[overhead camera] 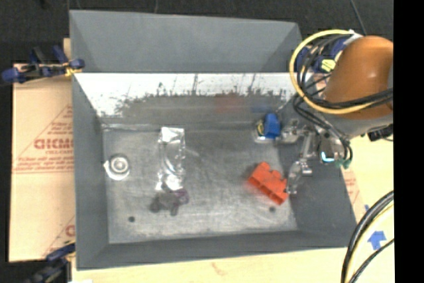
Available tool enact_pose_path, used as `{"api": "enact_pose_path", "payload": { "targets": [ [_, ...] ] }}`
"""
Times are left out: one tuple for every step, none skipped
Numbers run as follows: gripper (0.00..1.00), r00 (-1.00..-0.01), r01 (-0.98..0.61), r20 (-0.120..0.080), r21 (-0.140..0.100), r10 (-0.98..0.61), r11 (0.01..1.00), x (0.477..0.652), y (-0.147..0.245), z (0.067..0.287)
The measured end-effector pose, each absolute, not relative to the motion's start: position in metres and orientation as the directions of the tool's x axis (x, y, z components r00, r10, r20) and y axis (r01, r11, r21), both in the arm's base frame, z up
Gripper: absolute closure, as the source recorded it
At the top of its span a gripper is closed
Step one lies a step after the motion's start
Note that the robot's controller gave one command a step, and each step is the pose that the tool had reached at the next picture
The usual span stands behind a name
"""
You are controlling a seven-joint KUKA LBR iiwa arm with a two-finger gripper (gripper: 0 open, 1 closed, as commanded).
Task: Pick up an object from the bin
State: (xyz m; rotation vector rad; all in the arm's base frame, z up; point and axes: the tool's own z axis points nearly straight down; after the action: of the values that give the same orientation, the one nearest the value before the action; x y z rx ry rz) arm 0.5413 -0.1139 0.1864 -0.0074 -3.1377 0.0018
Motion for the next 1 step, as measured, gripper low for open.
{"api": "enact_pose_path", "payload": {
  "targets": [
    [0.00,-0.999,-0.034,-0.012,-0.003,-0.034,0.999,0.5422,-0.1256,0.0713]
  ]
}}
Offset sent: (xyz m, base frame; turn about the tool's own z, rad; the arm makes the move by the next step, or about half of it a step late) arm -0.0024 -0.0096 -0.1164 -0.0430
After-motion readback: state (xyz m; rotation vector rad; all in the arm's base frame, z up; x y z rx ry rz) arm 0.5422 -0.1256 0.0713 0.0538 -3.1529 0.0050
